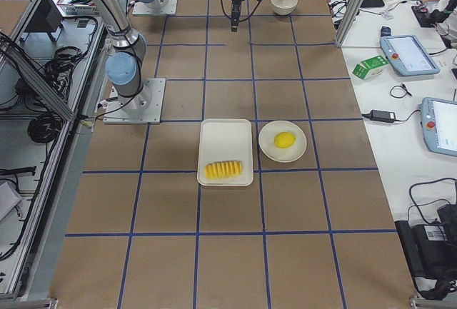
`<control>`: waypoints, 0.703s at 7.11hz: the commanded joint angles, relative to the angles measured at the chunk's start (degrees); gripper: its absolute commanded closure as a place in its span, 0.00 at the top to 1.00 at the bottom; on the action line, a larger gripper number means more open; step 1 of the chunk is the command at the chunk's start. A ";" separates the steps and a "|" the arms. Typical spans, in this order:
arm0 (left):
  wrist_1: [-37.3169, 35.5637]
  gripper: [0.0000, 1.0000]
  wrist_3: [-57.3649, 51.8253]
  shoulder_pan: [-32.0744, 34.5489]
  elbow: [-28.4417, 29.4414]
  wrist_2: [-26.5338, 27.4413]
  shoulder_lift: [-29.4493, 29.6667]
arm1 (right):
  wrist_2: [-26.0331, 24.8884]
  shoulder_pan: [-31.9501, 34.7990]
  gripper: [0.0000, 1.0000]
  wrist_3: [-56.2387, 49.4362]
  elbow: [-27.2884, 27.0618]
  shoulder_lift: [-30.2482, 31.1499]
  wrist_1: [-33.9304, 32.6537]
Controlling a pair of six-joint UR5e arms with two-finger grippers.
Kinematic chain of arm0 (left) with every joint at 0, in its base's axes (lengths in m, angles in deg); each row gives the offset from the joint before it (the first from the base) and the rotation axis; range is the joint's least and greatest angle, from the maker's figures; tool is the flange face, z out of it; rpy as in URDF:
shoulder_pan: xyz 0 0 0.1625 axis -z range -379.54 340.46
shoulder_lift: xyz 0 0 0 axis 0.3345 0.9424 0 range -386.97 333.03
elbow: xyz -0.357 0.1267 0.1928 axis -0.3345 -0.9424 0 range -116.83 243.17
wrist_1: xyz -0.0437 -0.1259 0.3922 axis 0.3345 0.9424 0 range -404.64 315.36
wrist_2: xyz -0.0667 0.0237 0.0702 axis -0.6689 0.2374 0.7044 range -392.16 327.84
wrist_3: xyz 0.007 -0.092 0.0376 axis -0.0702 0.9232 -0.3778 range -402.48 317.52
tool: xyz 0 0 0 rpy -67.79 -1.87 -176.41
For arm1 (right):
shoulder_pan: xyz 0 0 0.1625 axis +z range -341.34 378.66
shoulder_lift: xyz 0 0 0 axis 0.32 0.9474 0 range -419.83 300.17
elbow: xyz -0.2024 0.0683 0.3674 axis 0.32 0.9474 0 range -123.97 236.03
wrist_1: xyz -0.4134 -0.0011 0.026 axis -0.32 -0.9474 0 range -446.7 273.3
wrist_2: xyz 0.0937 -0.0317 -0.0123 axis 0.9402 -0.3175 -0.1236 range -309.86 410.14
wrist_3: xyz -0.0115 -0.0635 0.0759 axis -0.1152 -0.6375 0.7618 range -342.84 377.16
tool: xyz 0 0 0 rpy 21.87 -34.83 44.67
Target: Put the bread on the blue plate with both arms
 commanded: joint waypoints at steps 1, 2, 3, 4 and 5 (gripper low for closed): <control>0.99 1.00 -5.78 -7.96 0.43 0.76 -0.98 | 0.01 -12.91 1.00 -12.66 -0.80 -0.77 -0.22; 1.09 1.00 -9.30 -12.62 0.60 0.76 -1.33 | 0.10 -19.68 1.00 -19.19 -2.55 -0.86 -1.09; 2.22 1.00 -8.99 -15.98 1.04 1.11 -2.55 | -1.73 -24.71 1.00 -24.22 -5.53 -0.86 -4.49; 2.14 1.00 -8.55 -21.06 1.04 0.94 -3.00 | -4.27 -29.11 1.00 -32.18 -9.47 -0.86 -10.18; 1.97 1.00 -9.42 -27.03 0.00 1.02 -3.01 | -4.29 -34.29 1.00 -37.92 -13.43 -0.86 -16.85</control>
